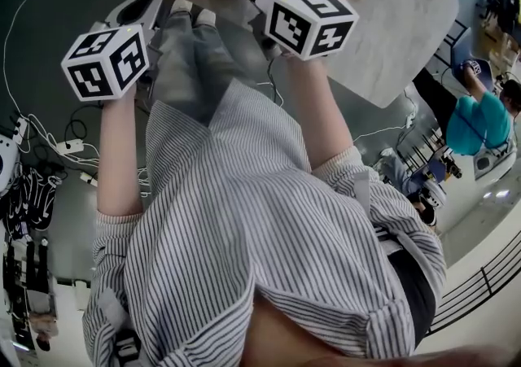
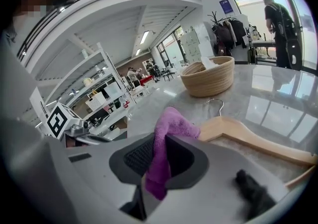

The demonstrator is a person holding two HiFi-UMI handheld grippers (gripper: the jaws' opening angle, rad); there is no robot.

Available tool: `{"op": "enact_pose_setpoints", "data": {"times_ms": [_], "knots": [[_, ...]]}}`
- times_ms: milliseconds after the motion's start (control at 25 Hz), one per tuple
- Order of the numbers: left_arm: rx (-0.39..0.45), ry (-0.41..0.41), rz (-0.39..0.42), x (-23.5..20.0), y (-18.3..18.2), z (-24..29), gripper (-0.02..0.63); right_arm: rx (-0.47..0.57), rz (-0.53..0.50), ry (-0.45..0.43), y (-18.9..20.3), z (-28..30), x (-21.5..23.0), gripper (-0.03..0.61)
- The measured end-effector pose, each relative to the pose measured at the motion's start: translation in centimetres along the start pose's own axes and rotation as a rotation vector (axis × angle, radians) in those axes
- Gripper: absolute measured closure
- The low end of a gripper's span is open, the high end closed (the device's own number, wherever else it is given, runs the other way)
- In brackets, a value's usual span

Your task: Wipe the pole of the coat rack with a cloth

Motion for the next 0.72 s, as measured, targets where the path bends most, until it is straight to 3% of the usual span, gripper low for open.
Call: {"op": "enact_pose_setpoints", "data": {"times_ms": [720], "knots": [[0.006, -0.028, -0.067, -0.6, 2.6, -0.9, 0.601, -0.044, -0.026, -0.144, 1.4, 2.2, -4.8, 0.512]]}}
Point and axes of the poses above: the fingertips, and each gripper's own axes: z forward along the fingers, x to its right, y out of its underside, the point moved 4 cm from there along -z, backward along the fingers, and after that the axes turned 3 degrees about -y, right-handed, at the moved point
